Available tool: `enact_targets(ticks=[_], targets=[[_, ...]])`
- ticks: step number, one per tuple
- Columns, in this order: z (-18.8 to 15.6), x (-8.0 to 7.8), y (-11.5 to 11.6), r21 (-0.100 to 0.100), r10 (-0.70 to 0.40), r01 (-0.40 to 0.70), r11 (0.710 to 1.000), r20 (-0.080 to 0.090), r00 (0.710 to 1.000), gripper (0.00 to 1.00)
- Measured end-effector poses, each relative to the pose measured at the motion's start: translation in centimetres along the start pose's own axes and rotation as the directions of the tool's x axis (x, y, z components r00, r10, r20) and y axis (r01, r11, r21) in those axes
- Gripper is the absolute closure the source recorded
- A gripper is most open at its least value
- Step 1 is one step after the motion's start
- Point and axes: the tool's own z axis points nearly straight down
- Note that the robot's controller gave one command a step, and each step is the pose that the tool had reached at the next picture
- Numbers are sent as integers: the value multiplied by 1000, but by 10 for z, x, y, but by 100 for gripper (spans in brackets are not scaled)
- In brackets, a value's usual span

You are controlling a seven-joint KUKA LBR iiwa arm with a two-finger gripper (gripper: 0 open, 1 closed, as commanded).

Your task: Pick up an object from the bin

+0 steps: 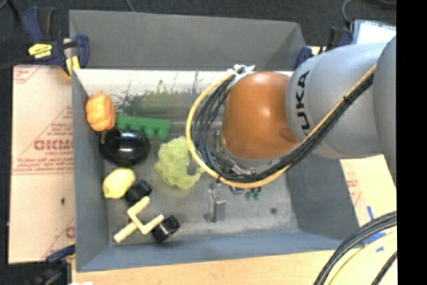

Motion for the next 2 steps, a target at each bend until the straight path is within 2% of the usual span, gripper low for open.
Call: enact_targets(ticks=[1,2], targets=[[11,-22,-10,1,11,-11,1000,-8,1000,0],[16,-50,-14,1,170,-170,985,3,985,0]])
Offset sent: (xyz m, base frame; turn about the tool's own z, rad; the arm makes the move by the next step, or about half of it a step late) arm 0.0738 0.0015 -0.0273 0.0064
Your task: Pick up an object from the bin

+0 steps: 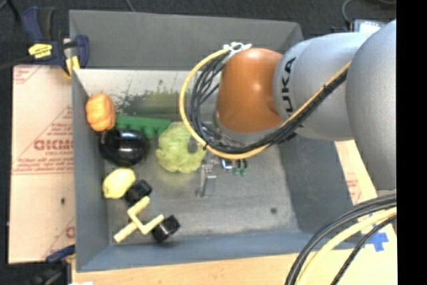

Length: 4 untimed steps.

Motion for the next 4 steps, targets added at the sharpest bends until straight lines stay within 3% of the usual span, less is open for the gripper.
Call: enact_targets(ticks=[1,2,3,4], targets=[[2,-4,0,-1,-7,7,1000,-2,1000,0],[2,-14,-5,2,-201,201,980,0,980,0],[9,-40,-13,-1,-126,126,992,3,992,0],[26,-58,-25,-1,136,-136,991,9,991,0]])
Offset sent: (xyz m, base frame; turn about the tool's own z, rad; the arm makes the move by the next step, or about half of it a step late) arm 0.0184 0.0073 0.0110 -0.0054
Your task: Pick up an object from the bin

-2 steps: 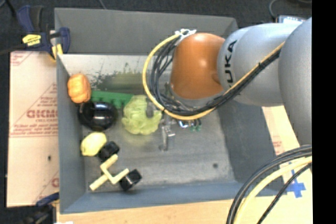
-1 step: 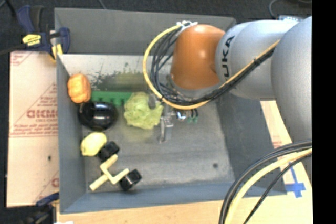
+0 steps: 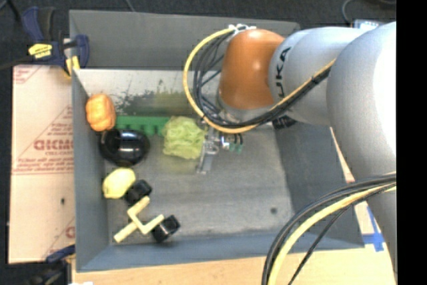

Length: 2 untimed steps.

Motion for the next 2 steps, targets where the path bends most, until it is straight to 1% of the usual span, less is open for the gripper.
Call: enact_targets(ticks=[1,2], targets=[[25,-21,1,0,2,-2,1000,5,1000,0],[36,-18,12,-1,163,-163,987,7,987,100]])
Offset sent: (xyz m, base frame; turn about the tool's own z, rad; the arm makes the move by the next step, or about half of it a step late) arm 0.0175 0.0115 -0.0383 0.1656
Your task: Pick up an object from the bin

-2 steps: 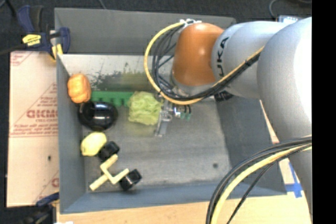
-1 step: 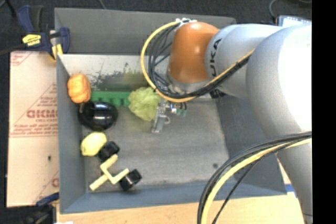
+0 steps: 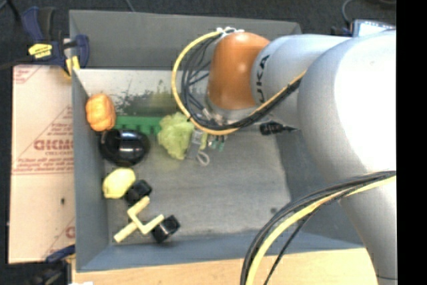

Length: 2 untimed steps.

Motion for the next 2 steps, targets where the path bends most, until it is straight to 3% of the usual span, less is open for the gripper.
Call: enact_targets(ticks=[1,2], targets=[[0,0,0,0,0,0,1000,0,1000,100],[-43,5,-2,4,-20,20,1000,-8,1000,100]])
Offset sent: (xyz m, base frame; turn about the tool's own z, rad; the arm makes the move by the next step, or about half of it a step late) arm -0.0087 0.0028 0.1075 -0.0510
